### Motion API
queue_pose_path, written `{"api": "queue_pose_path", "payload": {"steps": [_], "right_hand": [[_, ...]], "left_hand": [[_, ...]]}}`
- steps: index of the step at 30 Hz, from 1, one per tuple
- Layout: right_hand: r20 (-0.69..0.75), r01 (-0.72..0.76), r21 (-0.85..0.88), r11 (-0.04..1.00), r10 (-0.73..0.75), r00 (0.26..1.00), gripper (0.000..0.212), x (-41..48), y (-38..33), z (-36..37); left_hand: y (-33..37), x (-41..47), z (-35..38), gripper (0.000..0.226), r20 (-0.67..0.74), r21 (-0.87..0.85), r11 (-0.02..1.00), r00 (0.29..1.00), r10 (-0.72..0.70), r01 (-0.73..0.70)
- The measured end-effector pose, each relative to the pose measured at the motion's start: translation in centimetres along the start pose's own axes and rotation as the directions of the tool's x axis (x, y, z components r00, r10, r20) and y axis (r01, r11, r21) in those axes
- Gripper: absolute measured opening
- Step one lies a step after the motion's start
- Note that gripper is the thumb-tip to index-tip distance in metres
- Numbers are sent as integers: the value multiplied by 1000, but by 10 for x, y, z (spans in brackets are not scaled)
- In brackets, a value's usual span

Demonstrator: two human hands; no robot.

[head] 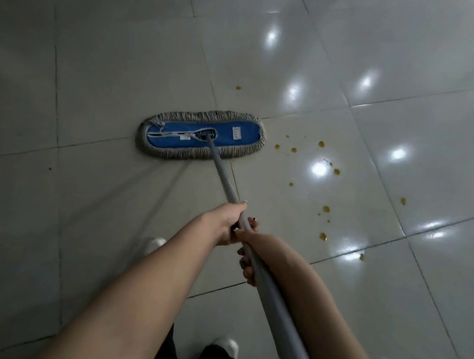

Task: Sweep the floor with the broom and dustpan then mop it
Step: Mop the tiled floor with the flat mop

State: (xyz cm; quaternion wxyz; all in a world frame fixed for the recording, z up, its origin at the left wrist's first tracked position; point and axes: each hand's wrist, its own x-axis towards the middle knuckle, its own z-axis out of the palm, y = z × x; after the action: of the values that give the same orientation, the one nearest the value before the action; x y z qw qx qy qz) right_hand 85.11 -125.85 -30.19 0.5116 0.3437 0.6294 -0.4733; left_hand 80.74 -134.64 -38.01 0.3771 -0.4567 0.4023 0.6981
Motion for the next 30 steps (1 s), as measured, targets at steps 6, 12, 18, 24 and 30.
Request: {"api": "queue_pose_path", "payload": {"steps": [6,12,18,24,30], "right_hand": [[-8,-21,-12,1000,21,1000,41,-28,53,-46],[8,-40,-48,998,40,999,42,-28,51,-58],[32,-34,-97,995,37,999,43,-13,6,-67],[22,-12,-127,992,15,1000,42,13,-65,-72],[3,-13,-130,991,14,1000,43,43,-167,-80]], "left_hand": [[-58,-14,51,35,-51,41,999,999,-1,4],[-58,-6,66,37,-92,109,994,996,-14,24],[-14,11,68,37,-109,128,990,993,-54,68],[56,47,73,40,-100,116,991,994,-52,64],[158,84,82,36,-83,90,994,995,-51,59]]}}
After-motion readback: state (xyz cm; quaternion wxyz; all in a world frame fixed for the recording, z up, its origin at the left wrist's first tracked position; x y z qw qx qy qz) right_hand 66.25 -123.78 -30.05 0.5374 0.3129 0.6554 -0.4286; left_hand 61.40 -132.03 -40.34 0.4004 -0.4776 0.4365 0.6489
